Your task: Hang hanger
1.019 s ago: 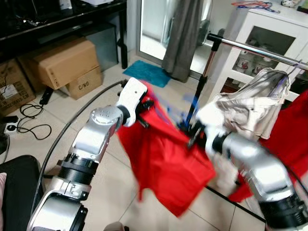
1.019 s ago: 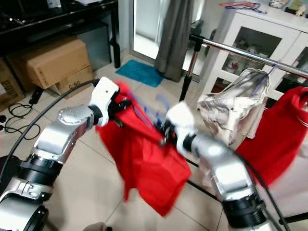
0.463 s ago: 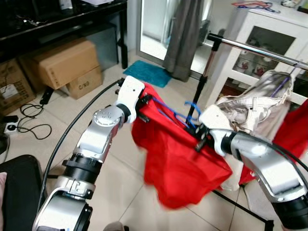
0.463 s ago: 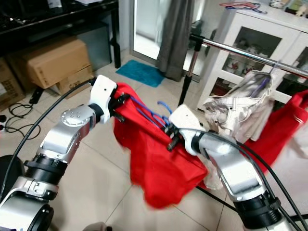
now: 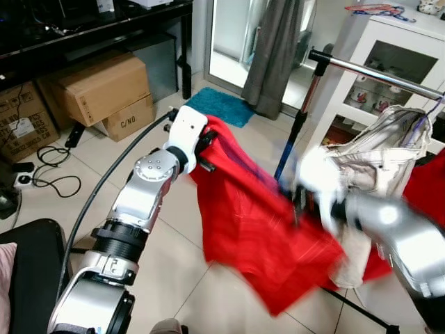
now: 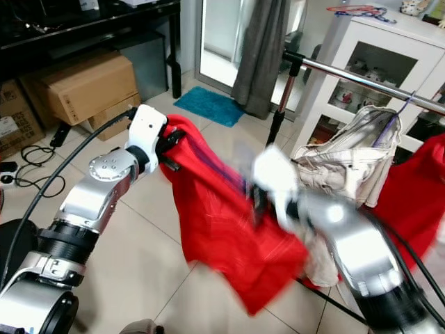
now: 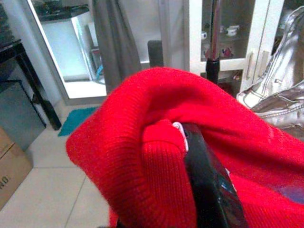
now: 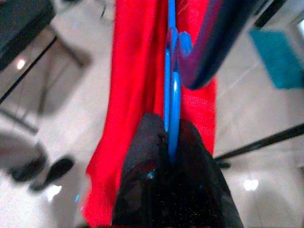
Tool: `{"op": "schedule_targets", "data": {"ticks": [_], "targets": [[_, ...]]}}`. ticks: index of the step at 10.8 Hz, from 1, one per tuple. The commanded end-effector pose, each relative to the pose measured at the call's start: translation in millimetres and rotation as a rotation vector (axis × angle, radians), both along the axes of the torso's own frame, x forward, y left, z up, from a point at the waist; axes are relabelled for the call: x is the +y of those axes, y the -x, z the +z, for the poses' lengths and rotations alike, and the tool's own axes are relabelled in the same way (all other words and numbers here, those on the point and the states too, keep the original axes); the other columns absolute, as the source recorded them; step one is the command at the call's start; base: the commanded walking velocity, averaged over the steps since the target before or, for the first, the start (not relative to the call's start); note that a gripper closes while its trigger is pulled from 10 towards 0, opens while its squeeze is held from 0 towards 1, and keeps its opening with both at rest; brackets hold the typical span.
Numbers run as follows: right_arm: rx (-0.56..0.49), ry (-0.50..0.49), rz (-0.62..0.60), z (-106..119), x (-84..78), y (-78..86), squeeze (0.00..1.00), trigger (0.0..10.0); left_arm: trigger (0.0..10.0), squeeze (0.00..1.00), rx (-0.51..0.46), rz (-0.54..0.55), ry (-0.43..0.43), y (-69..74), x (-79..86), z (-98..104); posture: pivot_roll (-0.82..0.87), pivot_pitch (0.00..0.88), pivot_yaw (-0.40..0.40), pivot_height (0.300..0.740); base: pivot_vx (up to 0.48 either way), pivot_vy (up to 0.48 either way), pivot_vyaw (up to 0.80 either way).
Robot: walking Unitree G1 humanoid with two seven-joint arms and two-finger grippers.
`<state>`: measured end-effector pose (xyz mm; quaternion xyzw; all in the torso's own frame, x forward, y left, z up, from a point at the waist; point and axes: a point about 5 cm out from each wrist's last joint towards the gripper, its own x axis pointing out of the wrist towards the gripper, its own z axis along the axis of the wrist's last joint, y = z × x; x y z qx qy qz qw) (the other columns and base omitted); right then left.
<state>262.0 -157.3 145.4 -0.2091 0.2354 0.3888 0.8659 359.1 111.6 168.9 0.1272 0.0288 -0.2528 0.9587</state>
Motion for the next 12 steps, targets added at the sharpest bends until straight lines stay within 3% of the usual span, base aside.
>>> {"op": "schedule_targets", "data": {"ticks": [1, 2, 4, 5, 6, 8, 9, 10, 11, 12], "targets": [[0.065, 0.091, -0.047, -10.4, -19.3, 4.6, 0.00, 0.0, 0.0, 0.00, -0.130, 0.141, 0.004, -10.9, 25.1, 31.0, 0.00, 0.000, -0.081, 0.740, 0.000, 0.000, 0.00], [0.065, 0.092, -0.041, -6.0, -23.2, 4.1, 0.00, 0.0, 0.0, 0.00, -0.132, 0.131, -0.030, -11.6, 26.4, 30.7, -0.01, 0.000, -0.078, 0.740, 0.000, 0.000, 0.00], [0.038, -0.065, -0.025, 7.6, -23.6, 3.1, 0.00, 0.0, 0.0, 0.00, -0.120, 0.169, -0.078, -13.2, 33.3, 25.1, 0.00, 0.000, -0.078, 0.740, 0.000, 0.000, 0.00], [0.010, -0.174, 0.041, 21.9, -30.6, 8.1, 0.00, 0.0, 0.0, 0.00, -0.122, 0.255, -0.079, -15.9, 47.6, 24.7, -0.01, 0.000, -0.077, 0.740, 0.000, 0.000, 0.00], [0.042, -0.216, 0.060, 23.5, -37.6, 13.8, 0.00, 0.0, 0.0, 0.00, -0.141, 0.296, -0.075, -17.6, 56.1, 28.8, -0.01, 0.000, -0.076, 0.740, 0.000, 0.000, 0.00], [0.085, -0.260, 0.133, 24.2, -45.3, 26.2, 0.00, 0.0, 0.0, 0.00, -0.181, 0.390, 0.046, -21.5, 73.0, 42.4, -0.01, 0.000, -0.077, 0.740, 0.000, 0.000, 0.00], [0.098, -0.281, 0.142, 21.6, -46.1, 30.3, 0.00, 0.0, 0.0, 0.00, -0.183, 0.369, 0.184, -22.7, 75.3, 50.8, -0.01, 0.000, -0.079, 0.740, 0.000, 0.000, 0.00], [0.076, -0.246, 0.079, 16.5, -49.9, 24.7, 0.00, 0.0, 0.0, 0.00, -0.179, 0.310, 0.296, -21.9, 70.9, 56.9, 0.00, 0.000, -0.080, 0.740, 0.000, 0.000, 0.00], [0.044, -0.224, 0.027, 13.8, -51.6, 18.0, 0.00, 0.0, 0.0, 0.00, -0.176, 0.228, 0.356, -19.6, 62.6, 61.9, 0.00, 0.000, -0.081, 0.740, 0.000, 0.000, 0.00], [0.019, -0.271, 0.042, 16.2, -47.0, 16.6, 0.00, 0.0, 0.0, 0.00, -0.146, 0.190, 0.591, -19.3, 57.5, 71.8, 0.00, 0.000, -0.084, 0.740, 0.000, 0.000, 0.00]]}}
